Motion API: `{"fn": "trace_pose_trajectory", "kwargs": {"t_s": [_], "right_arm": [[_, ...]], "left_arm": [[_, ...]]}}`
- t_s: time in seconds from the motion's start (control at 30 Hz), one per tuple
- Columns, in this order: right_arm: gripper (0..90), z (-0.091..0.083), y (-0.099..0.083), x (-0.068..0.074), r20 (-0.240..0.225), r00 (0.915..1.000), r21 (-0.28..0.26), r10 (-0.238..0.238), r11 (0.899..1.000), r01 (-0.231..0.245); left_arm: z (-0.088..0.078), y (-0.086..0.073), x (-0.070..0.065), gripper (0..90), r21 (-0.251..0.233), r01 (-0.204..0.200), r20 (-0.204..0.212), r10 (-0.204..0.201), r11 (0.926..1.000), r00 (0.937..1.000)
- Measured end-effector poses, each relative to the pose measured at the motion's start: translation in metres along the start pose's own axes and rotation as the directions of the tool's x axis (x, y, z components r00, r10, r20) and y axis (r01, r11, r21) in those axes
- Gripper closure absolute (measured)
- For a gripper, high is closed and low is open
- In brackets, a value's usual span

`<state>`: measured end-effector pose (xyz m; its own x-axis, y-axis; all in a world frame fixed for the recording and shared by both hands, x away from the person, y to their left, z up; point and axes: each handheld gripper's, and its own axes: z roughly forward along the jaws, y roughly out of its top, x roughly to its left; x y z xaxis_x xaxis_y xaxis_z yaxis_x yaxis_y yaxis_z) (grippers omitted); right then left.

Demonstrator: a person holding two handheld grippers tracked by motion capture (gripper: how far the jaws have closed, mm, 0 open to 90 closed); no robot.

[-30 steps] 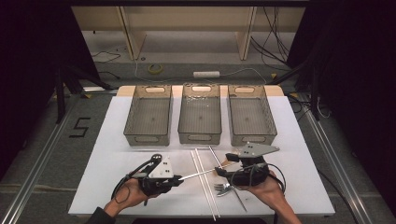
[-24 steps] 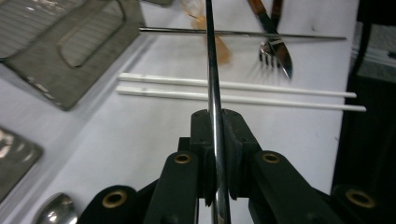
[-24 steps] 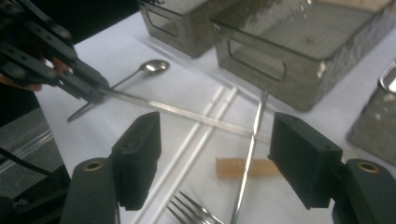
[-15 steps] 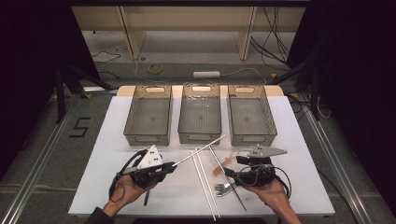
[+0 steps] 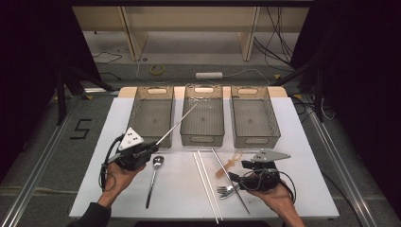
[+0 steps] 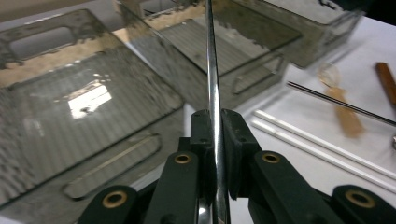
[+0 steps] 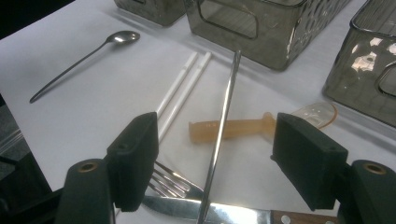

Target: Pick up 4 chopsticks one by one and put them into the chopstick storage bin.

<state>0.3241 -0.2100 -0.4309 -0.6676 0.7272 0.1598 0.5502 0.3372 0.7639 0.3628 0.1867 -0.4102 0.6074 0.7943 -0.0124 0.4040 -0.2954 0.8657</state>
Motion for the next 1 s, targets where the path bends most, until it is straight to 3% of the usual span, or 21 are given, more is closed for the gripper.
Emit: {"fn": "trace_pose_trajectory", "kwargs": {"t_s": [0.23,0.47,0.6,0.77,1.0], "right_arm": [[32.3,0.001,-0.002,0.002,0.0,1.0,0.011,-0.008,1.0,0.008],[32.3,0.0,-0.003,0.003,-0.005,0.9998,0.018,-0.017,1.0,0.018],[32.3,0.0,-0.002,0.003,-0.003,0.9999,0.017,-0.016,1.0,0.016],[32.3,0.001,-0.002,0.004,-0.004,0.9997,0.019,-0.024,1.0,0.024],[32.4,0.001,-0.002,0.005,-0.007,0.9996,0.021,-0.029,0.999,0.029]], "left_arm": [[0.009,0.009,0.026,83.1,-0.009,0.059,-0.094,-0.059,0.9982,0.9938],[0.022,0.011,0.053,83.1,-0.012,0.124,-0.162,-0.124,0.9922,0.9789],[0.029,0.011,0.068,83.1,-0.007,0.16,-0.2,-0.158,0.9871,0.9671],[0.035,0.012,0.08,83.0,0.001,0.187,-0.236,-0.182,0.9823,0.9545],[0.043,0.012,0.094,83.0,0.022,0.225,-0.261,-0.211,0.9742,0.9419]]}}
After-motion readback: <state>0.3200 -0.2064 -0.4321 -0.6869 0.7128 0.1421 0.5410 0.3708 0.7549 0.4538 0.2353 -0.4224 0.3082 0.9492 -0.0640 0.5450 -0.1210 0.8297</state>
